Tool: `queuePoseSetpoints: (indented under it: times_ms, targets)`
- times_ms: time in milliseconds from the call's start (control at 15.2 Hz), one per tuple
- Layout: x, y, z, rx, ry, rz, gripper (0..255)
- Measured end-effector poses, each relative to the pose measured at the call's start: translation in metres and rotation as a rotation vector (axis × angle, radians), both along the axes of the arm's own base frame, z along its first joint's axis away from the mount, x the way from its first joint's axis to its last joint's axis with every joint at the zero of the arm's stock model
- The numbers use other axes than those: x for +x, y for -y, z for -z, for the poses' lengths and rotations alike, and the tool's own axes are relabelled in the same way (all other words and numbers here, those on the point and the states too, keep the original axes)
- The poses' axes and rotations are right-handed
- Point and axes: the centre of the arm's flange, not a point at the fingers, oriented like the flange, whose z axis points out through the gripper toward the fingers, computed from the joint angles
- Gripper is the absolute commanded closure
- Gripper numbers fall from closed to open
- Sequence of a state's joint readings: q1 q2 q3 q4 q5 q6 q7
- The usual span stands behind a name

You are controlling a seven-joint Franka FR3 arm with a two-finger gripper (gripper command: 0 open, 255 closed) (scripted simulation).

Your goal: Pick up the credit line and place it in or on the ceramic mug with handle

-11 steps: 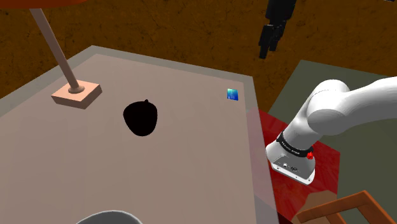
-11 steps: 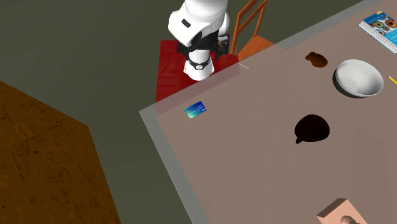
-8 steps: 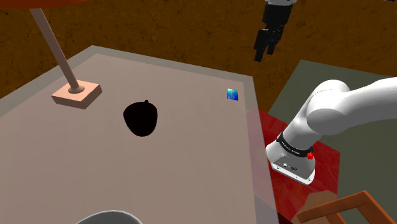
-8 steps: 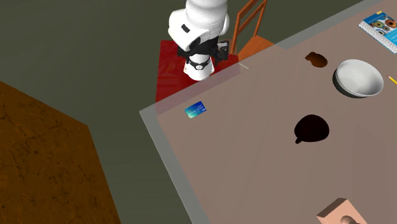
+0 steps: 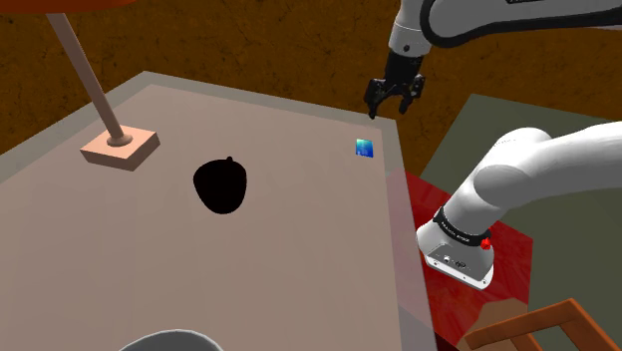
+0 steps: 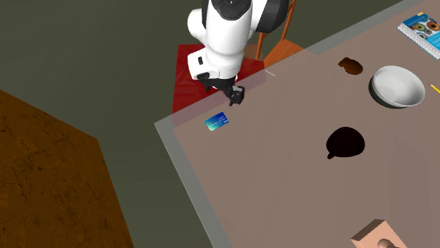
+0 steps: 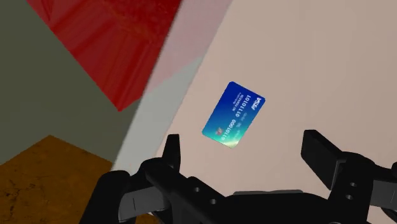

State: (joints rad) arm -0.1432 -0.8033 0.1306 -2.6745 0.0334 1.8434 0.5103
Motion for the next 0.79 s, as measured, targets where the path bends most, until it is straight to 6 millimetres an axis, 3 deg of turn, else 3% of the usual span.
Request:
queuePoseSetpoints:
  times_ms: [462, 792]
  targets:
    - [0.033, 0.025, 0.078, -0.067, 0.103, 0.42, 0]
    - [0.038, 0.033, 0.106, -0.077, 0.126, 0.496, 0]
